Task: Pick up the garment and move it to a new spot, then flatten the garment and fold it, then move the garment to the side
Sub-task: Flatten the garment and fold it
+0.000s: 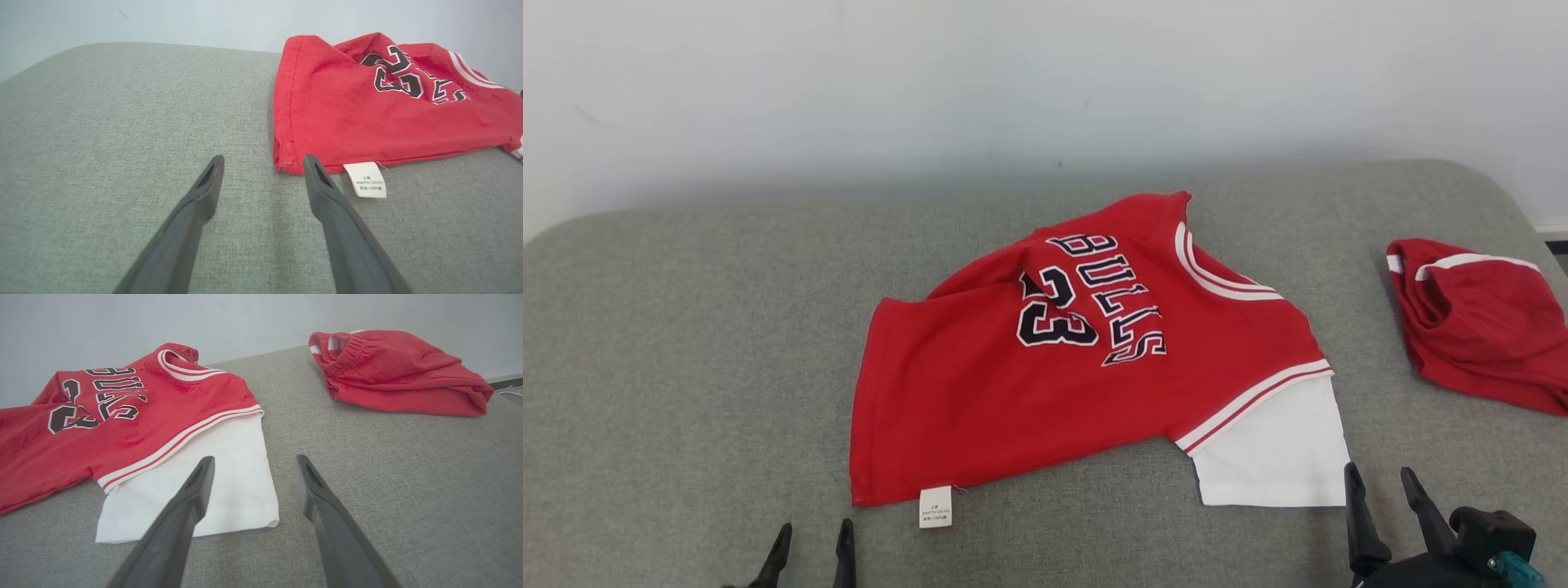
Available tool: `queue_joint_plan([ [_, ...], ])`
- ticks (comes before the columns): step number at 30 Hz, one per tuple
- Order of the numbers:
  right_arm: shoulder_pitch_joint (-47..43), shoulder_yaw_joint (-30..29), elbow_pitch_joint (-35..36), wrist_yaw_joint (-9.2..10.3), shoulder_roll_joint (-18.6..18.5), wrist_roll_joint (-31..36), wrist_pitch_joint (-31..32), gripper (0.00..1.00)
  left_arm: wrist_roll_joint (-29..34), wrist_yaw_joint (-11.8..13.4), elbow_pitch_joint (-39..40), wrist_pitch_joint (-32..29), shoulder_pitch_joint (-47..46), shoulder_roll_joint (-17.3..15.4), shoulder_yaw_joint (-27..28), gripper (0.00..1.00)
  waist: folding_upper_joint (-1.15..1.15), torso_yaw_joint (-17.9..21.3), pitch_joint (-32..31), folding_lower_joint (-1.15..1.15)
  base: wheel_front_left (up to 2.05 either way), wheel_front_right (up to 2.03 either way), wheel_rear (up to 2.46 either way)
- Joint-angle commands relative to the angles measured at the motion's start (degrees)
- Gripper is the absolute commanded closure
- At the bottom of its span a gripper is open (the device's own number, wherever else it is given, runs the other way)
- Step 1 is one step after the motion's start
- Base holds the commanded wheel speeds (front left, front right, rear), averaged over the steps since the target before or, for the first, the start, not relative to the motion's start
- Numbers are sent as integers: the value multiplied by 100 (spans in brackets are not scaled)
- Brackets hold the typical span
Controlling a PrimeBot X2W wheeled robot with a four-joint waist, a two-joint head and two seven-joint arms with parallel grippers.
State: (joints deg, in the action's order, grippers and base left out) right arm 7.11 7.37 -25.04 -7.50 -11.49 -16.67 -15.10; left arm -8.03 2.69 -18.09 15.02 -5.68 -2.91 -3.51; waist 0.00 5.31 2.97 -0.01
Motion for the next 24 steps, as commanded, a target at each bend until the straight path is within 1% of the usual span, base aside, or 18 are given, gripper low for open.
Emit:
queue_joint_plan([
  [1,-79,-13,10,2,16,36,-3,0,43,14,60,18,125,-1,23,0,0,-32,-115,1,0,0,0],
  [7,-213,-149,14,2,125,294,-3,0,278,-45,346,18,387,-1,-23,0,0,-65,-265,1,0,0,0],
  [14,-376,-336,309,2,265,602,-3,0,387,-23,585,18,556,-2,-65,0,0,-76,-423,1,0,0,0],
  [24,-583,-220,877,2,345,988,-3,0,394,73,728,18,673,-3,-40,0,0,-138,-503,1,0,0,0],
])
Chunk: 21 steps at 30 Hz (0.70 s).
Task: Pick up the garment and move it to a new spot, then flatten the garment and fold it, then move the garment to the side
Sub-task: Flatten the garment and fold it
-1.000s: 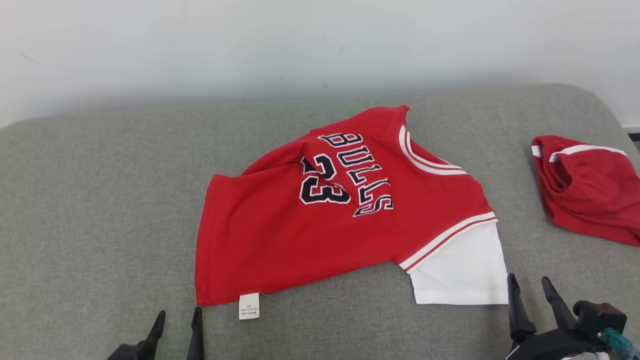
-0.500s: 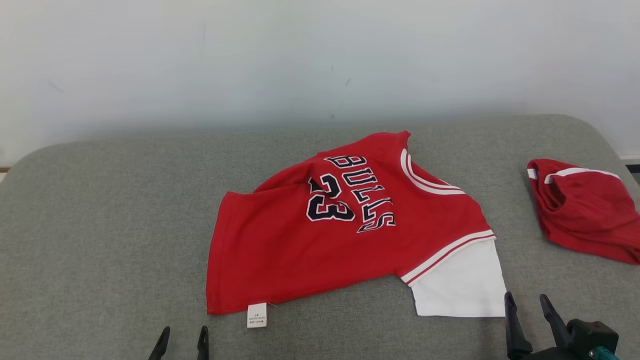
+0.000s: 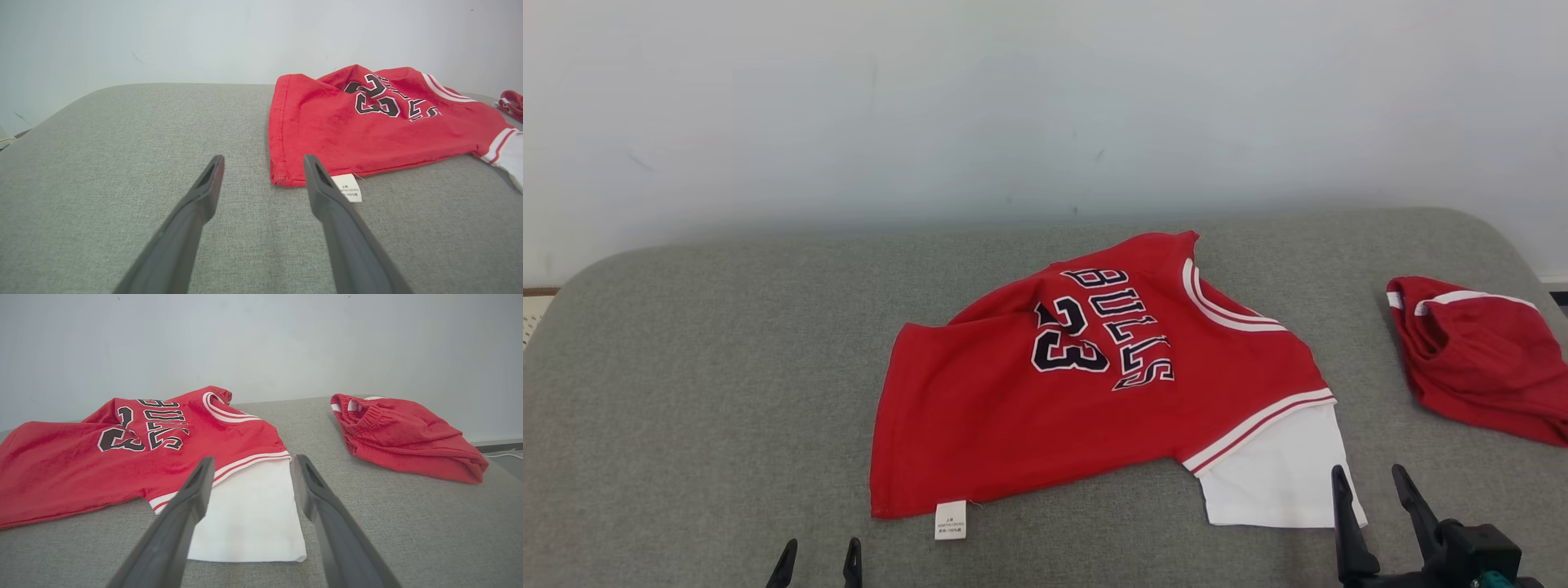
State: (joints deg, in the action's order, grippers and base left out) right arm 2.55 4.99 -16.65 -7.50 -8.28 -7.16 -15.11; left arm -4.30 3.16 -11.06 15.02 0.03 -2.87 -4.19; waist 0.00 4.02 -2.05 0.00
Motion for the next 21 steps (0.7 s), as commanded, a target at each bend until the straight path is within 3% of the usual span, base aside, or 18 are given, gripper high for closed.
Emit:
queue_joint_plan([
  [1,-141,19,80,2,30,80,-1,0,21,33,34,18,113,-5,26,0,0,-15,-2,0,0,0,0],
  [12,-137,8,93,2,16,116,-2,0,34,31,61,18,24,-6,-78,0,0,-25,129,0,0,0,0],
  [21,83,-120,-276,2,71,91,-2,0,-231,-210,-227,18,-347,-5,-259,0,0,34,491,0,0,0,0],
])
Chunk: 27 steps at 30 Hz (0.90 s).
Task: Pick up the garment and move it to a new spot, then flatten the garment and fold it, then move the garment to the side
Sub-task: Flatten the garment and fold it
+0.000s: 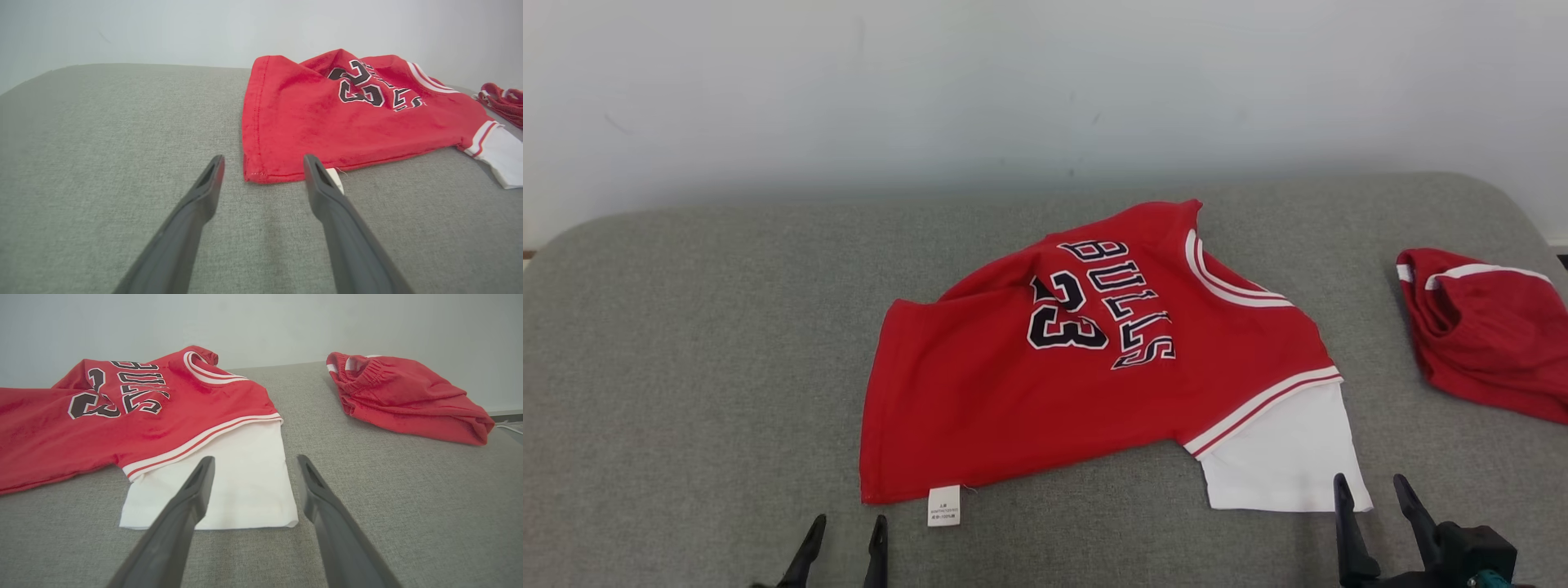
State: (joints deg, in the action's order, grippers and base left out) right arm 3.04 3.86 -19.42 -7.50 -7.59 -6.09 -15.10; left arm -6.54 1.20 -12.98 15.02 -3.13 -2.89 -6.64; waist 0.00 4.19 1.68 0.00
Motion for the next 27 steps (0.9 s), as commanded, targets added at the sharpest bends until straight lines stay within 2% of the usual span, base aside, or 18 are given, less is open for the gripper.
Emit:
queue_joint_plan([
  [1,79,-12,-40,2,-1,-12,-3,0,-13,-11,-43,18,-95,-3,-34,0,0,20,187,0,0,0,0],
  [14,556,-236,-597,2,154,-174,-3,0,72,-49,-273,18,-781,-4,-207,0,0,75,892,0,0,0,0],
  [21,669,-511,-821,2,258,-471,-3,0,89,-60,-360,18,-928,-4,-222,0,0,104,1035,0,0,0,0],
  [27,697,-439,-992,2,306,-582,1,0,56,-43,-393,18,-943,-4,-242,0,0,96,1055,0,0,0,0],
])
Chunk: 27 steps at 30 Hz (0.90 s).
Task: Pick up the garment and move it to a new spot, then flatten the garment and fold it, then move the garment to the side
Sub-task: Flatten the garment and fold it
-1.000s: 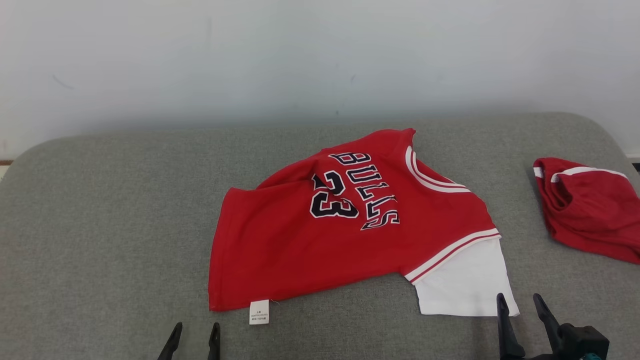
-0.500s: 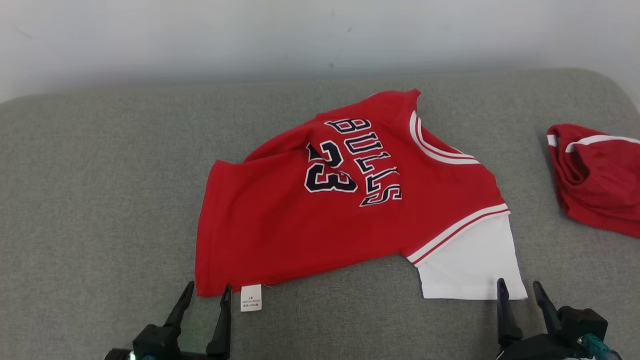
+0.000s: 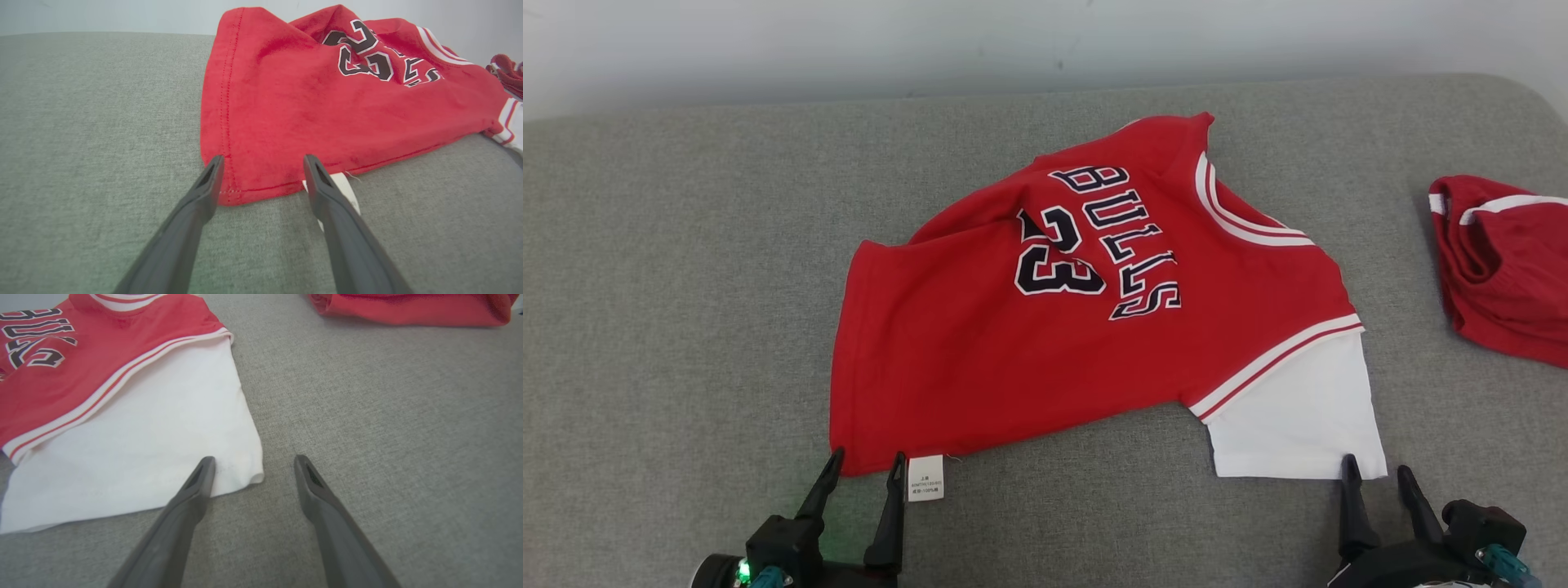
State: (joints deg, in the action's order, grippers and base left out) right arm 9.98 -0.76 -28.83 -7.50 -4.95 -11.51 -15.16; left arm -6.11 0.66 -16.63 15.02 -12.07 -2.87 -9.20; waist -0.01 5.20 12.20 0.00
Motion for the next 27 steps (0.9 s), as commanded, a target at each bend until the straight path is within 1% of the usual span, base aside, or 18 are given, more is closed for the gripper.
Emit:
queue_joint_plan([
  [1,20,35,-72,2,42,-44,7,0,9,9,-27,18,-62,-6,14,0,1,-11,7,0,0,0,0],
  [2,40,46,-102,2,43,-78,9,0,7,10,-21,18,-72,-6,9,0,1,-18,11,0,0,0,0],
  [3,59,57,-134,1,35,-86,12,10,3,12,-14,18,-77,-6,10,0,1,-24,15,0,0,0,0],
  [4,72,63,-168,1,26,-106,13,23,4,9,-8,18,-82,-6,12,0,1,-32,20,0,0,0,0],
  [5,78,73,-205,1,18,-116,14,51,7,6,0,18,-86,-6,11,0,1,-40,24,0,0,0,0],
  [6,78,73,-205,1,18,-116,14,51,7,6,0,18,-86,-6,11,0,1,-40,24,0,0,0,0],
  [10,161,103,-397,1,13,-171,27,76,8,2,32,18,-83,-5,3,0,1,-70,41,0,0,0,0],
  [11,163,105,-432,1,8,-199,27,96,0,3,37,18,-76,-6,4,0,1,-75,42,0,0,0,0],
  [12,175,104,-461,1,1,-220,27,100,-7,2,44,18,-73,-5,3,0,1,-80,43,0,0,0,0],
  [18,56,7,-378,5,-176,-200,20,100,-87,-47,124,18,-15,-5,40,0,1,-75,-21,0,0,0,0],
  [22,-125,-52,-286,5,-215,-220,12,100,-210,-55,171,18,42,-5,80,0,1,-28,-81,0,0,0,0],
  [27,-246,-61,-193,5,-242,-194,11,100,-438,-138,121,18,92,-6,58,0,1,50,-110,0,0,0,0],
])
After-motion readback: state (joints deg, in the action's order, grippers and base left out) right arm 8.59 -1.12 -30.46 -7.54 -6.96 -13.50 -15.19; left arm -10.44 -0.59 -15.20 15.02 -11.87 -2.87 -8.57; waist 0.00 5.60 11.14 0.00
